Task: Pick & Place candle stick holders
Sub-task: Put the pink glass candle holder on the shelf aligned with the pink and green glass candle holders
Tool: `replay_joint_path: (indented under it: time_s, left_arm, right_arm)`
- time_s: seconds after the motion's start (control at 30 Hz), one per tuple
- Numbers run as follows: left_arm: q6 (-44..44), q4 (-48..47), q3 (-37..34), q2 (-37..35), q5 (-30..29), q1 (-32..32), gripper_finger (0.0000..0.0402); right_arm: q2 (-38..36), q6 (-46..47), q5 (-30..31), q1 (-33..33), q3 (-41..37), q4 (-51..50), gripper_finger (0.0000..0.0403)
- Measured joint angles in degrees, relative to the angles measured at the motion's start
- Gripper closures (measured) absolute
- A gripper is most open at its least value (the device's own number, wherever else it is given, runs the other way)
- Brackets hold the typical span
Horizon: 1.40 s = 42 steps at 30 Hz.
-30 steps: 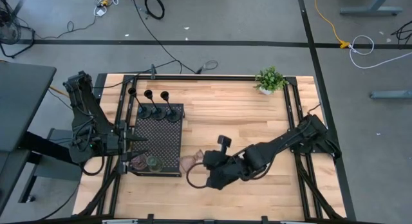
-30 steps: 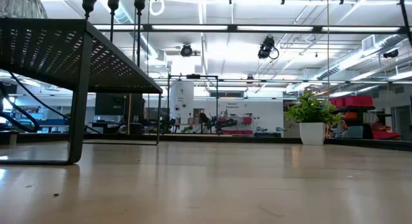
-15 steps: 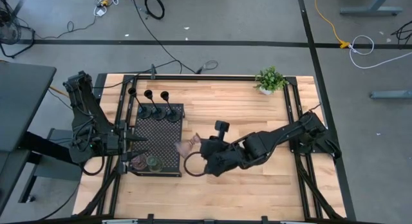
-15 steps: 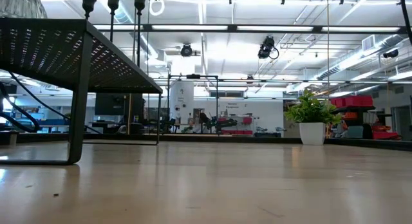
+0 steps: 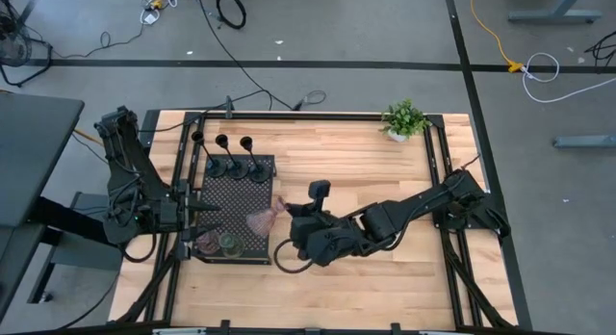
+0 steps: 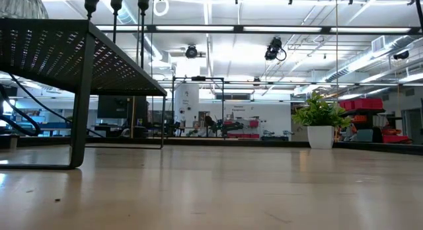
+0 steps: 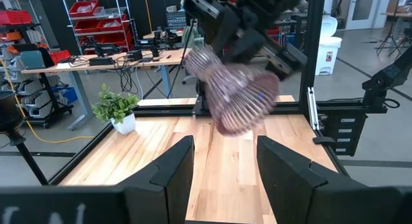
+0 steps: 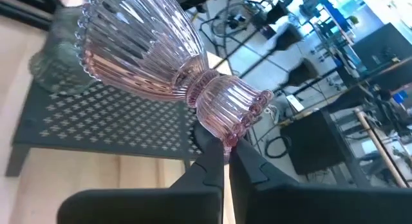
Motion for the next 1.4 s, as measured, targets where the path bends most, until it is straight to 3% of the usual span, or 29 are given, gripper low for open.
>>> replay_joint_path:
  time_s: [0.67,0.87,1.0,1.4]
  left_arm:
    - [-0.01,-0.59,0.0,0.01,0.15,0.0,0.0229]
    - [0.0,-0.59,0.0,0.0,0.07,0.01,0.0229]
    - [-0.11,-0.64,0.0,0.0,0.02,0.01,0.0229]
    - [-0.01,-1.58,-0.02,0.0,-0.02,0.01,0.0229]
  right_arm:
    - [6.87,-3.01,0.09,0.31,-0.07,0.54,0.0403]
    - [8.32,-10.88,0.38,0.43,-0.09,3.94,0.0403]
    - [9.68,-19.28,9.29,1.18,-0.07,6.18,0.0403]
    - [14.94,-37.27,17.54,3.5,-0.07,12.15,0.0403]
